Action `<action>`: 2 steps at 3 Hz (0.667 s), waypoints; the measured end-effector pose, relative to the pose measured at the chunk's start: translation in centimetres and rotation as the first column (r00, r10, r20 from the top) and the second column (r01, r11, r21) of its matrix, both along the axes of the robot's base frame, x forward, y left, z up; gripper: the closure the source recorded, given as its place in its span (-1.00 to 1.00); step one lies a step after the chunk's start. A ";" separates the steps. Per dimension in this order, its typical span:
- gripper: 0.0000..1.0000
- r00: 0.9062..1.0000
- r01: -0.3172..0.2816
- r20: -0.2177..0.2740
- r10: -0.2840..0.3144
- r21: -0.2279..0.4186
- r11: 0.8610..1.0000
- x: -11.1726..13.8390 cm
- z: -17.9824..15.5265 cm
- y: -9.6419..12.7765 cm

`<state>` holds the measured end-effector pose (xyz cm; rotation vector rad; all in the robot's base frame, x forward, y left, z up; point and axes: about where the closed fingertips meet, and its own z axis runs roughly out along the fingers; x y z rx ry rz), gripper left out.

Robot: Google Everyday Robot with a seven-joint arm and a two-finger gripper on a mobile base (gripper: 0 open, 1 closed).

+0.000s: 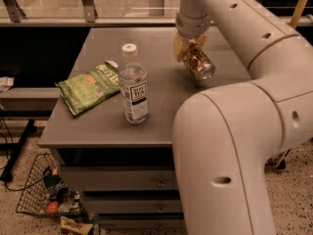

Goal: Place orange can upright

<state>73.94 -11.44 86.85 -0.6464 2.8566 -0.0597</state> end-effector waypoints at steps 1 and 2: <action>1.00 0.980 -0.147 0.142 0.141 0.028 0.989 -0.5 4.0 1.2; 1.00 0.911 -0.315 0.311 0.272 0.094 0.945 -2.0 6.7 2.1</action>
Offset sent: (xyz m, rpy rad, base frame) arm -0.0458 0.0205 0.0996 0.2138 -0.4437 0.4068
